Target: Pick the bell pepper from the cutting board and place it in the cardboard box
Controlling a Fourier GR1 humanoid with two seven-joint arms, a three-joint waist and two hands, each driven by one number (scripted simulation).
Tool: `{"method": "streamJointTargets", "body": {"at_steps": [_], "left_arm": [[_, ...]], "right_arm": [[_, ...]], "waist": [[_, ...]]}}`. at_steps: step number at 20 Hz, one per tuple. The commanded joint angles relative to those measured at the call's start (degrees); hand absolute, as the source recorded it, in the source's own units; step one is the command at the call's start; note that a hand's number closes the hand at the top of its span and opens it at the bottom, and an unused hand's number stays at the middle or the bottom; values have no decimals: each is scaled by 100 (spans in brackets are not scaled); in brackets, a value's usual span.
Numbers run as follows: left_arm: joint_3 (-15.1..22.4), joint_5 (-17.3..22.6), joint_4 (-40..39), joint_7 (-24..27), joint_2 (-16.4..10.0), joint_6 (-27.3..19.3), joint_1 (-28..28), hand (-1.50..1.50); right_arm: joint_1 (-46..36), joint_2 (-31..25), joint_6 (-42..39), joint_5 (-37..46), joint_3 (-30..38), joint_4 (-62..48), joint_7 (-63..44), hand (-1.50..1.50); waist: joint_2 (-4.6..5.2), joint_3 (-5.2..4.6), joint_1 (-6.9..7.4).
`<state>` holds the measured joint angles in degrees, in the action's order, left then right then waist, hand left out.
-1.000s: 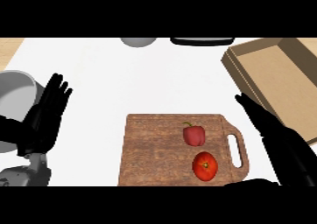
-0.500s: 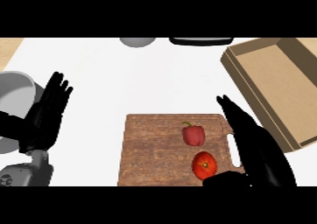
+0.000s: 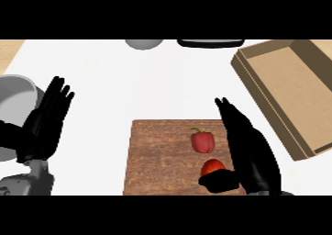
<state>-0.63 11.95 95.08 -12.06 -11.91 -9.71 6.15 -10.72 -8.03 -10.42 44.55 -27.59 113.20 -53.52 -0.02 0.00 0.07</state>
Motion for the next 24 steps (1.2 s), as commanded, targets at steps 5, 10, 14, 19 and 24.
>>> {"method": "streamJointTargets", "body": {"at_steps": [5, 10, 14, 19, 24], "left_arm": [[-239, -26, 556, -150, -48, 197, -348, 0], [-208, -268, -216, -15, 214, 191, 178, 0], [-260, -216, 296, -151, 134, 316, -133, 0], [-325, -219, 52, -194, 321, 290, 100, 0], [-224, -408, 192, -54, 470, 323, -219, 0]], "right_arm": [[392, 117, 14, 63, 310, -266, 533, -150], [319, 553, 89, 484, 83, -722, 599, -150], [44, 549, 76, 710, 356, -1083, 660, -150], [166, 778, 374, 979, 290, -1437, 914, -150], [180, 797, 64, 813, 455, -1270, 888, -150]], "waist": [[-4, 1, 11], [0, 0, -10], [-1, 0, 7], [0, 0, -2], [-2, 0, -1]]}}
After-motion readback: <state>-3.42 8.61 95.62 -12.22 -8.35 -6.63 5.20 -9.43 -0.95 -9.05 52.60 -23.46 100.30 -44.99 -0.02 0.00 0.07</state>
